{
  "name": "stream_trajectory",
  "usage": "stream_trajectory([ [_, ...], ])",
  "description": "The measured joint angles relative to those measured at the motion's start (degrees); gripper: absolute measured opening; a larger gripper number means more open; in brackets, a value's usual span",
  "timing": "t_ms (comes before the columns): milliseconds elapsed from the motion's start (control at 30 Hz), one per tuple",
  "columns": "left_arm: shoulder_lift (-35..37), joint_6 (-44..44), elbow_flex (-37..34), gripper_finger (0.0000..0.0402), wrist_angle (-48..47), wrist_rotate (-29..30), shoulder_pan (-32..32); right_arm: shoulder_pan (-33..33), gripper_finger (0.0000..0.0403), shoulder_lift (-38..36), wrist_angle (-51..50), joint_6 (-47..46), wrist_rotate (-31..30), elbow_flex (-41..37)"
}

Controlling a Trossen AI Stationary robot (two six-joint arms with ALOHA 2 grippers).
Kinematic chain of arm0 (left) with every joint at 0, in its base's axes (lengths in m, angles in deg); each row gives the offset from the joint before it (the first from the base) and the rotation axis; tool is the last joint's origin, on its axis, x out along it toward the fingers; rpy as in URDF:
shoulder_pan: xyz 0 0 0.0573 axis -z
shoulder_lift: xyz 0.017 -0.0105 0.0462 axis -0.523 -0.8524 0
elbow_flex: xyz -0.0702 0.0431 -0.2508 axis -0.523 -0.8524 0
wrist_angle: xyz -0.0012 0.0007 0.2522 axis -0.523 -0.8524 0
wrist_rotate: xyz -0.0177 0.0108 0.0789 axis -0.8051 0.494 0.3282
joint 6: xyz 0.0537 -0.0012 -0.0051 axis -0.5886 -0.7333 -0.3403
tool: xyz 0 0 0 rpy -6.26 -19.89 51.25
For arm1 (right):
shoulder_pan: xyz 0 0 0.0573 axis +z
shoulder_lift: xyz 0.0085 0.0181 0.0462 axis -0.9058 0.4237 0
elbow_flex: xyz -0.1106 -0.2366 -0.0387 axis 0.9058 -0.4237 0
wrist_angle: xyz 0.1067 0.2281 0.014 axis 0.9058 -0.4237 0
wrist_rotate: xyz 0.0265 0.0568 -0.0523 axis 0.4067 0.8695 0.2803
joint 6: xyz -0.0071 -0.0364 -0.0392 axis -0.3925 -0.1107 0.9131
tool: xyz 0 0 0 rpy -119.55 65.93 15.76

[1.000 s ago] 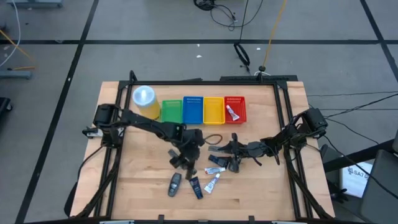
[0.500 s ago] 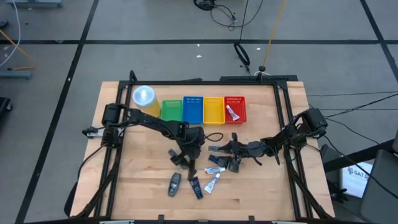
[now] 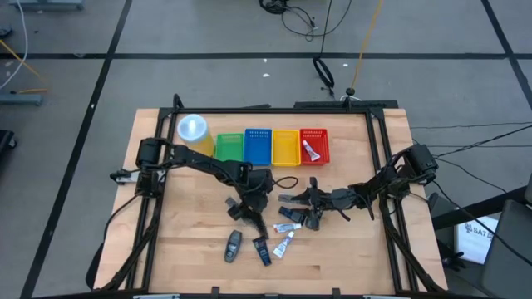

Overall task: Pick & Place Travel size toiletries
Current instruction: Put the hair comb into the blue bin

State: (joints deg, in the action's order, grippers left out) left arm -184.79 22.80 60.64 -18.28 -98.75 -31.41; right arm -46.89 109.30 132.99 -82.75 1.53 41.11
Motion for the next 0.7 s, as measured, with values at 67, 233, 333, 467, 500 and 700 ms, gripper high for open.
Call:
stream_trajectory([
  [67, 0.0, 0.5, 0.0, 0.0137, 0.0, 0.1, 0.0, 0.0, 0.0171, 0.0, 0.0, 0.0, 0.0, 0.0],
  [233, 1.2, 3.1, -0.3, 0.0122, -0.1, 1.2, 0.1, 0.0, 0.0171, 0.0, 0.0, 0.0, 0.0, 0.0],
  [333, 2.2, 4.8, -0.3, 0.0122, -0.8, 2.9, 0.1, 0.0, 0.0171, 0.0, 0.0, 0.0, 0.0, 0.0],
  [467, 2.6, 7.8, -0.3, 0.0121, -0.3, 4.1, 0.0, 0.0, 0.0171, 0.0, 0.0, 0.0, 0.1, 0.0],
  [500, 2.7, 8.4, -0.3, 0.0121, -0.3, 4.0, 0.1, 0.0, 0.0171, 0.0, 0.0, 0.0, 0.0, 0.0],
  [700, 2.7, 9.4, -0.3, 0.0124, 0.1, 2.2, 0.9, 0.0, 0.0171, 0.0, 0.0, 0.0, 0.1, 0.0],
])
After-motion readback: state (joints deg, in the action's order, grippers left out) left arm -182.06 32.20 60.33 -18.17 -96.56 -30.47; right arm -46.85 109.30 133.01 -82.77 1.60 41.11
